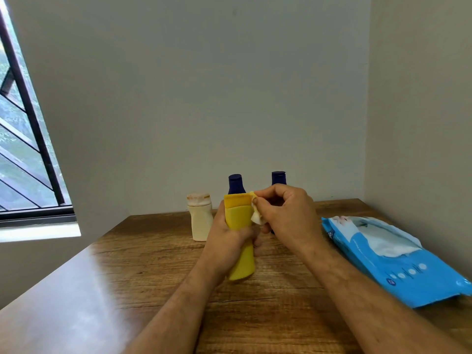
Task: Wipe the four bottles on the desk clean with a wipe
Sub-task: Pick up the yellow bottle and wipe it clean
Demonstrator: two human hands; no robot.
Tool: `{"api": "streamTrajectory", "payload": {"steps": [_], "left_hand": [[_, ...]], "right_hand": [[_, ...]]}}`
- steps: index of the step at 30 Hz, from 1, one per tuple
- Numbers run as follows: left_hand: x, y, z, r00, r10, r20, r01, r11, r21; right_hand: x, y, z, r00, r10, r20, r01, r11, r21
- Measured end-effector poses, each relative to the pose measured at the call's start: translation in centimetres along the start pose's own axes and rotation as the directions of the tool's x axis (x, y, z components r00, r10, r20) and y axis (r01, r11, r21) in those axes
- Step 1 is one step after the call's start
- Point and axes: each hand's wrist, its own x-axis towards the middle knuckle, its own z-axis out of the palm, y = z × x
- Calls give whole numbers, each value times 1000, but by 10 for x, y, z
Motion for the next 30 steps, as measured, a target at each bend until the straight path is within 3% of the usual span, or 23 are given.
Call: {"api": "streamTrajectory", "payload": {"steps": [4,11,18,22,30], "left_hand": [[0,1,-3,995,-102,0,101,989,-112],[2,-3,-3,995,-2,-96,18,987,161],[5,-7,-7,979,116,-170,-37,912,407],[1,-10,-4,968,226,-110,-97,739,667],[4,-7,-5,933,216,-288,-13,820,572]], "right_hand": [[-6,-1,4,990,-114,81,120,989,-83],[-11,-6,8,930,-347,118,366,901,-233],[-13,-8,8,902,-397,168,428,874,-232],[-18,-8,14,892,-408,195,449,847,-284],[-7,3,7,936,-343,74,347,873,-344]]}}
